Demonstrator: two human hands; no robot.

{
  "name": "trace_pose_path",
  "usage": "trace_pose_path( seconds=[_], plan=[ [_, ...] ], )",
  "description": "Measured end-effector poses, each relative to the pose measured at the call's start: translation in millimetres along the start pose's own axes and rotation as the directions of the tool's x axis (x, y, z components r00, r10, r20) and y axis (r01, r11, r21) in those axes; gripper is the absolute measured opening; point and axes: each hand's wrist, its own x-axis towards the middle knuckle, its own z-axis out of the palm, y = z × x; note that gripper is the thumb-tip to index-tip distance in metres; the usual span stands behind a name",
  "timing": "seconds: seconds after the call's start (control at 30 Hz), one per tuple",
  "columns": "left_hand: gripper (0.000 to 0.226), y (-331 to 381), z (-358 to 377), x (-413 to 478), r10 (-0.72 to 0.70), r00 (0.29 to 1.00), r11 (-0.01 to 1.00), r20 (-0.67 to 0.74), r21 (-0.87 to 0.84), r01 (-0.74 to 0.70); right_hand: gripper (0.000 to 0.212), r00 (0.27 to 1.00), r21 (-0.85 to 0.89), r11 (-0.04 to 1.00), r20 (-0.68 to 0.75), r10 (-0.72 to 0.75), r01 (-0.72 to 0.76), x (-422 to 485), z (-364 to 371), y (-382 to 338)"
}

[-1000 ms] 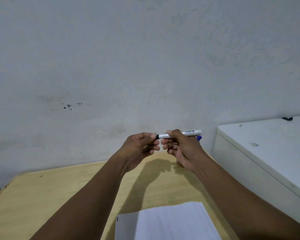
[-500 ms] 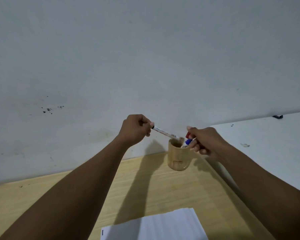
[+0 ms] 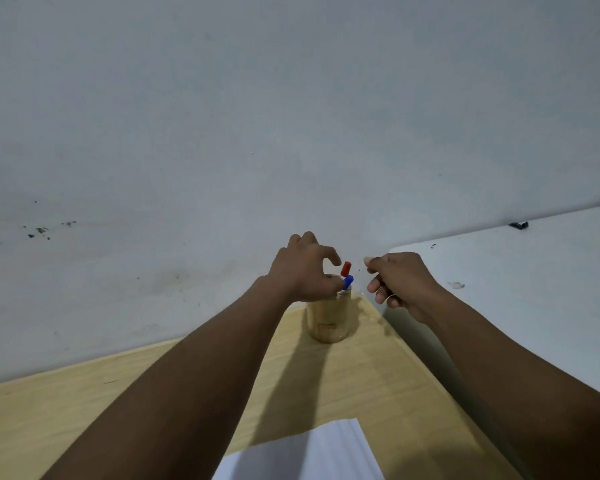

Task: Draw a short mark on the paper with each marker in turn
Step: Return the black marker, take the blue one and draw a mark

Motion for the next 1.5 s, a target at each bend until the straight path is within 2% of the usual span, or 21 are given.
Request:
trace_pose_path(
  seconds=[0.13,0.3,0.43,0.53,0.6,0.7,0.8,0.9,0.97,1.07,1.17,1.27,1.37,1.4,1.43,1.5],
  plan=[
    [0.038,18,14,1,0.025,0.999,1.0,-0.037,0.001,-0.025,0.025,0.995,0.167,0.982,-0.031,0.099,-0.092,-12,5,16],
    [0.015,25,19,-4,-0.027,0.992,0.998,-0.127,-0.066,0.018,0.022,0.979,0.301,0.932,0.034,0.203,-0.204,-34,13,27],
    [0.013,16,-6,-15,-0.112,0.964,0.965,-0.243,-0.257,0.047,0.025,0.96,0.376,0.886,0.174,0.222,-0.273,-47,27,16],
    [0.018,4,-40,-32,-0.21,0.915,0.906,-0.344,-0.421,0.05,0.042,0.913,0.421,0.84,0.357,0.195,-0.344,-60,49,-1],
    [0.019,-5,-64,-50,-0.239,0.894,0.891,-0.379,-0.451,0.047,0.06,0.866,0.48,0.777,0.475,0.159,-0.406,-71,71,-12],
    [0.022,-25,-89,-85,-0.284,0.886,0.859,-0.366,-0.507,0.066,0.076,0.806,0.616,0.603,0.586,0.079,-0.507,-91,111,-26],
    [0.028,-51,-96,-128,-0.318,0.9,0.803,-0.299,-0.59,0.087,0.063,0.82,0.735,0.423,0.57,0.038,-0.53,-111,151,-36],
    [0.028,-78,-85,-172,-0.372,0.888,0.752,-0.27,-0.649,0.117,0.032,0.855,0.788,0.359,0.515,0.06,-0.5,-125,181,-41],
    [0.028,-92,-71,-200,-0.426,0.872,0.704,-0.242,-0.694,0.152,0.018,0.861,0.781,0.386,0.501,0.082,-0.491,-134,196,-39],
    [0.025,-106,-49,-233,-0.519,0.836,0.572,-0.178,-0.799,0.185,0.019,0.868,0.721,0.523,0.49,0.079,-0.455,-146,213,-27],
    [0.02,-117,-32,-258,-0.587,0.804,0.401,-0.096,-0.897,0.186,0.017,0.864,0.671,0.633,0.504,-0.007,-0.386,-153,219,-12],
    [0.017,-121,-17,-268,-0.577,0.817,0.259,0.011,-0.946,0.196,0.016,0.861,0.614,0.743,0.499,-0.101,-0.269,-154,216,-5],
    [0.023,-131,-9,-277,-0.645,0.762,0.122,0.054,-0.977,0.172,0.014,0.904,0.684,0.68,0.422,-0.073,-0.264,-143,197,0],
    [0.025,-140,-7,-283,-0.671,0.74,0.128,0.051,-0.975,0.183,0.013,0.923,0.695,0.675,0.38,-0.052,-0.248,-137,187,2],
    [0.024,-150,-5,-290,-0.68,0.732,0.19,0.038,-0.955,0.226,0.013,0.939,0.674,0.707,0.342,-0.038,-0.217,-133,177,3],
    [0.019,-165,-2,-303,-0.628,0.778,0.426,0.031,-0.822,0.377,0.014,0.952,0.568,0.81,0.304,-0.042,-0.146,-134,164,8]
  ],
)
